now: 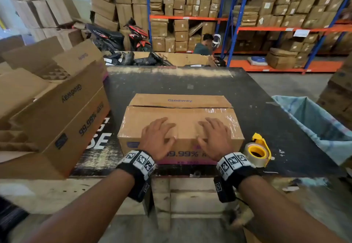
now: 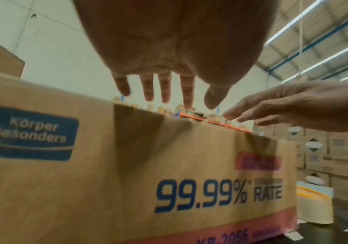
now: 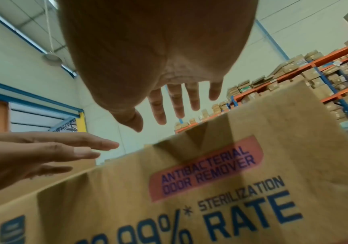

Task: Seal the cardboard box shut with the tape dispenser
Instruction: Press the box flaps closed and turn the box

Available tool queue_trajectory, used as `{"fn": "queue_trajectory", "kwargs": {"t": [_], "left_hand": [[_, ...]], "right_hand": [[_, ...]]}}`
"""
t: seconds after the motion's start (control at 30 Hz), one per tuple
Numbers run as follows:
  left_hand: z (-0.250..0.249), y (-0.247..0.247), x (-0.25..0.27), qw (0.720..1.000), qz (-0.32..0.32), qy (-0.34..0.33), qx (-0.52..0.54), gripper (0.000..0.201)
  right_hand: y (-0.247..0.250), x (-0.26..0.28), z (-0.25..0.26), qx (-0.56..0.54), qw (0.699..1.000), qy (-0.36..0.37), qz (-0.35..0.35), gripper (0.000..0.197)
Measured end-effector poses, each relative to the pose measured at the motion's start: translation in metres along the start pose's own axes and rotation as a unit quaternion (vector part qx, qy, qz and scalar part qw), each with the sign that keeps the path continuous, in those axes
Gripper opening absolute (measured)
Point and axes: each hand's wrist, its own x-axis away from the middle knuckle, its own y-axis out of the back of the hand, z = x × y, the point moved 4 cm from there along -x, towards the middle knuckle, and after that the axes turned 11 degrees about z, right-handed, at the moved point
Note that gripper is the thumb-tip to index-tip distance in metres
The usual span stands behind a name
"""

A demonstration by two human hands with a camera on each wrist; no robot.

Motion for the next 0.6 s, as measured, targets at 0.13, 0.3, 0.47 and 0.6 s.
{"fn": "queue_trajectory", "kwargs": {"t": [0.13, 0.3, 0.47, 0.6], "left_hand": [[0.010, -0.021, -0.010, 0.994, 0.059, 0.043, -0.087, 0.060], [0.005, -0.017, -0.024, 0.992, 0.049, 0.068, -0.090, 0.060], [0.000, -0.029, -0.037, 0.985, 0.075, 0.094, -0.120, 0.068], [0.001, -0.030, -0.038, 0.984, 0.070, 0.097, -0.132, 0.078]], "right_hand": [[-0.018, -0.007, -0.017, 0.067, 0.995, -0.038, 0.062, 0.061], [-0.022, -0.003, -0.021, 0.062, 0.996, -0.017, 0.059, 0.066], [-0.016, -0.003, -0.021, 0.071, 0.993, -0.015, 0.094, 0.065], [0.008, -0.026, -0.025, 0.047, 0.995, -0.004, 0.088, 0.069]]}}
